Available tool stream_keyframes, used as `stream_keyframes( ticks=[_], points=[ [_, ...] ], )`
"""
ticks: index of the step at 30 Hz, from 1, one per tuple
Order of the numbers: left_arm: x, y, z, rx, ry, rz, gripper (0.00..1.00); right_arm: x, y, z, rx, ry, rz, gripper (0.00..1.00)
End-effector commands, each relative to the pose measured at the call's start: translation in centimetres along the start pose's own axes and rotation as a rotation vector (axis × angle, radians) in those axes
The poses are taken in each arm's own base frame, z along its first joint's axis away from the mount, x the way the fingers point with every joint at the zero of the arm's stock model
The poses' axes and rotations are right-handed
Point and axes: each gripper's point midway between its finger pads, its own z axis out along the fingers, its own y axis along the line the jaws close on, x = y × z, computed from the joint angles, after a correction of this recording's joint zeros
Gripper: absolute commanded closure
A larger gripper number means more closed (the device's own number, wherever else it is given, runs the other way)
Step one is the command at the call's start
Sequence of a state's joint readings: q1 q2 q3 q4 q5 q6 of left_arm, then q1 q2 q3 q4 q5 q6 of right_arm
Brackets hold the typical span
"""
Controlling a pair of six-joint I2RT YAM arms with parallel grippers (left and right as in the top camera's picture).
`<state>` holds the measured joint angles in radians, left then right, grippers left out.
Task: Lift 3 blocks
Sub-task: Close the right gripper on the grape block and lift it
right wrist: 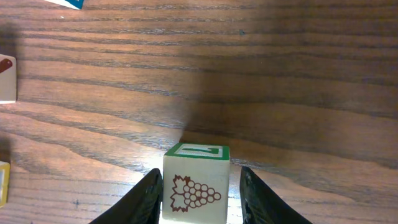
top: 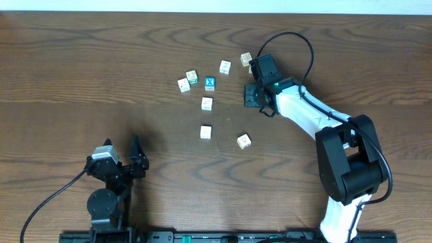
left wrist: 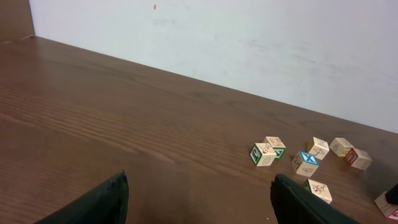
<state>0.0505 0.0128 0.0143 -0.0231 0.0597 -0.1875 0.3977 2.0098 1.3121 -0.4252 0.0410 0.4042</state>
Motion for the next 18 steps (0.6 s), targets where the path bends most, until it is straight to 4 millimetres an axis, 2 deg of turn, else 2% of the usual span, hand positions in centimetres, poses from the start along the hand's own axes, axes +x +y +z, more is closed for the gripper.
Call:
stream_keyframes(
  ticks=[1,8,15,18],
  points=[
    [1.3,0.4,0.0,-0.016,0.043,-0.009,0.26,0.6,-0.3,1.5,0.024,0.024,-0.013,0.62],
    [1.3,0.4,0.0,-0.016,0.043,-0.009,0.27,0.1,-0.1,1.7,0.015,0.003,-0.013,0.69],
    [1.3,0.4,0.0,-0.016,0.043,-0.009,0.27,-0.4,0.1,1.7,0.009,-0.016,-0.061,0.65],
    [1.3,0.4,0.0,-0.016,0.043,-0.009,0.27,-0.4,-0.3,1.6,0.032,-0.017,-0.064,0.68]
  ],
)
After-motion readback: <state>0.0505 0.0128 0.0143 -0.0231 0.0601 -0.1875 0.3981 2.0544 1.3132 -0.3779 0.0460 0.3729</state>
